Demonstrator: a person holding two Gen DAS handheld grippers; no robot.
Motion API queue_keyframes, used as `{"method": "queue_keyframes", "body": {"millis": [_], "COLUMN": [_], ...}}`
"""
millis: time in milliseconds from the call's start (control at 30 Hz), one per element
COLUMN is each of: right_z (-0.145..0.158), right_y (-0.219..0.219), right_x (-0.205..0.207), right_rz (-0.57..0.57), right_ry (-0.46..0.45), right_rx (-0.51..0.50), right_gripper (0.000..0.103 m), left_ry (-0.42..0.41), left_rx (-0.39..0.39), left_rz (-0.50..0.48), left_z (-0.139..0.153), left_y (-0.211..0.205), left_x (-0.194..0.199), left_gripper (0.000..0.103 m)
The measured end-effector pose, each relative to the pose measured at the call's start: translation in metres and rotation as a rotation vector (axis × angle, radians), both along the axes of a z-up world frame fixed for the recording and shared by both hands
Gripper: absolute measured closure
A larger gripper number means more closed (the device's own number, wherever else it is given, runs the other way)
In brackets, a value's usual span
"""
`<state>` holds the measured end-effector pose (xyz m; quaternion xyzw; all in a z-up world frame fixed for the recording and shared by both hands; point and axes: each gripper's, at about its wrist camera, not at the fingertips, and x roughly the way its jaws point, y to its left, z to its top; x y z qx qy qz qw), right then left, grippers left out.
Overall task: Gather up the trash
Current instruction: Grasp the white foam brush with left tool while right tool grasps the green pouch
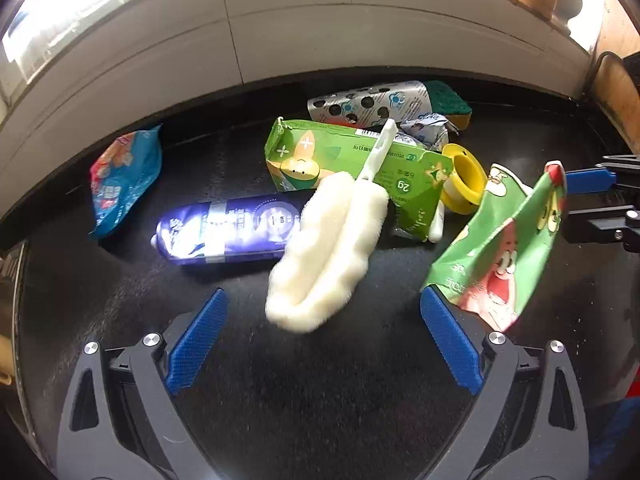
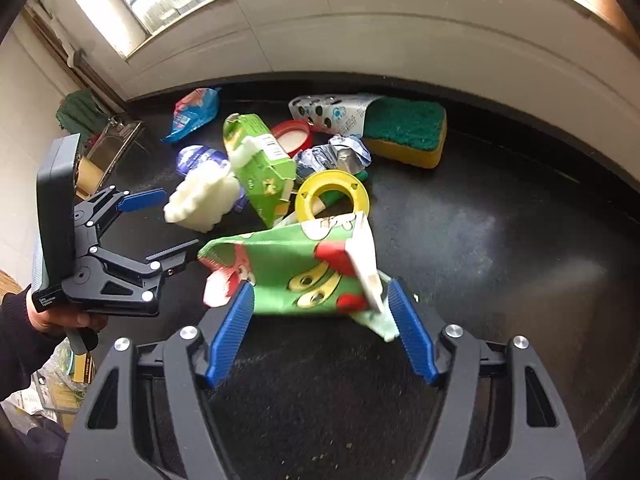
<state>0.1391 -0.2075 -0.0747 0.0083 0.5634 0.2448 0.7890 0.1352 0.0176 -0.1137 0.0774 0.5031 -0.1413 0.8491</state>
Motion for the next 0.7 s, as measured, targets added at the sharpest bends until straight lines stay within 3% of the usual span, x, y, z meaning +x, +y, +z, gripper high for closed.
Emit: {"method": "queue_keyframes", "body": {"millis": [100, 200, 267, 300, 333, 500, 700], "right_z": [-0.012, -0.016, -0.015, -0.016, -0.017, -0.013, 0.032], "right_y": [0.002, 0.000, -0.008, -0.011, -0.014, -0.020, -0.016], "right_x": [0.014, 0.018, 0.021, 0.022, 0.023, 0.018, -0.010], "right_rz": [0.029, 0.043, 0.038, 0.040, 0.041, 0.037, 0.041], "right_ry": [0.044, 0.049, 0.078, 0.108, 0.131, 0.179, 0.075], "right_rx": [0.023, 0.010, 0.063, 0.106, 0.132, 0.232, 0.225], "right_gripper": [0.041, 0.054, 0.069, 0.073, 0.073, 0.085, 0.091], "left_ry": [0.010, 0.028, 0.052, 0.062, 0.064, 0.059, 0.016], "left_rx": [-0.027, -0.063, -0.090, -0.088, -0.076, -0.071, -0.074], "left_rz": [-0.027, -0.028, -0.028, -0.033, -0.040, -0.043, 0.030], "left_z": [-0.004, -0.006, -0.006, -0.007, -0.007, -0.004, 0.031], "left_y": [-0.001, 0.002, 0.004, 0.004, 0.003, -0.001, 0.004], "left_x": [0.007, 0.014, 0.017, 0.017, 0.016, 0.007, -0.015], "left_gripper": [0.016, 0.030, 0.051, 0.056, 0.067, 0.079, 0.083]}}
